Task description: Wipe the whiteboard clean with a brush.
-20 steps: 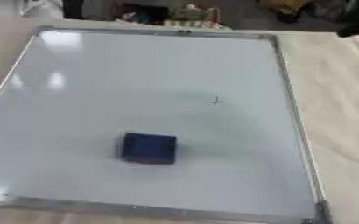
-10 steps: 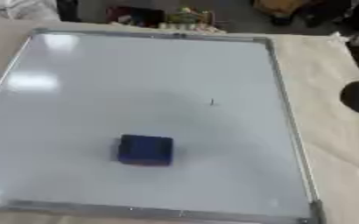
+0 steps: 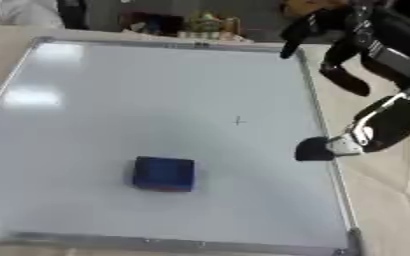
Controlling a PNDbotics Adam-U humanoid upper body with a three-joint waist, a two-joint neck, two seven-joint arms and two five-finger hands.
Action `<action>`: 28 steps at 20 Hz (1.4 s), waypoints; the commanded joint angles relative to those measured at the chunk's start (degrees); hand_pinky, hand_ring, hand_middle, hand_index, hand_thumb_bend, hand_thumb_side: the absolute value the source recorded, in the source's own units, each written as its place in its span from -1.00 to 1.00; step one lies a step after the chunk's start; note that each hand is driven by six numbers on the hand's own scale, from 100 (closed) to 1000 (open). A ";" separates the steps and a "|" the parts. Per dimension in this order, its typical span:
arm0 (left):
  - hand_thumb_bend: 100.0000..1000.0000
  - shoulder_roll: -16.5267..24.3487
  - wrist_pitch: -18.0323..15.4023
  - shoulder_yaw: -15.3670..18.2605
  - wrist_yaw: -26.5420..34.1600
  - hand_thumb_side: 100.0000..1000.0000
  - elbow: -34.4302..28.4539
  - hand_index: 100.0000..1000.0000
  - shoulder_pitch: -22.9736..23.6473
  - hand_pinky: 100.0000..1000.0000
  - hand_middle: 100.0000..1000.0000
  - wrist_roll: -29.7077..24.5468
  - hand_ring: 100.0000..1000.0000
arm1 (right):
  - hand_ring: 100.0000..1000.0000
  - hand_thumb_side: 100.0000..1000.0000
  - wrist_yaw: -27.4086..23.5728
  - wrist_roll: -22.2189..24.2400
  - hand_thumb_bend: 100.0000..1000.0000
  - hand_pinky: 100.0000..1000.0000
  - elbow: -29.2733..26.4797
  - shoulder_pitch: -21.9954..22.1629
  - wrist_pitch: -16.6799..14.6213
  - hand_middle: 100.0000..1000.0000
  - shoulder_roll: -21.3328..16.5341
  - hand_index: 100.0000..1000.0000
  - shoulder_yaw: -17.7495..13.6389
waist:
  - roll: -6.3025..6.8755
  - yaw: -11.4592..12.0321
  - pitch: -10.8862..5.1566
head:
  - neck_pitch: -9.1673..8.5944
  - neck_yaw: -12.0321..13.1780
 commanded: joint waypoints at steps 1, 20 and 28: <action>-0.48 1.54 0.23 -0.15 0.59 0.92 -0.73 0.28 -0.51 0.22 0.02 -0.35 0.14 | 0.64 0.22 2.81 2.52 0.37 0.55 -0.87 -3.04 -0.22 0.35 -1.71 -1.00 2.26 | -0.07 0.29 -1.53 | -0.54 -0.42; -0.49 1.53 0.92 -0.98 1.53 0.92 -0.57 0.28 -0.17 0.22 0.02 -1.15 0.15 | 0.69 0.01 6.43 18.28 0.58 0.55 -0.87 -16.84 7.08 0.47 10.41 -1.00 14.14 | -0.39 1.26 -3.39 | -0.66 -0.99; -0.49 1.49 1.05 -0.91 1.46 0.92 -0.61 0.28 -0.09 0.22 0.02 -1.18 0.15 | 0.70 0.28 7.35 27.56 0.69 0.53 -0.87 -19.78 12.20 0.40 15.72 -1.00 13.32 | -0.50 0.65 -3.15 | -0.39 -0.92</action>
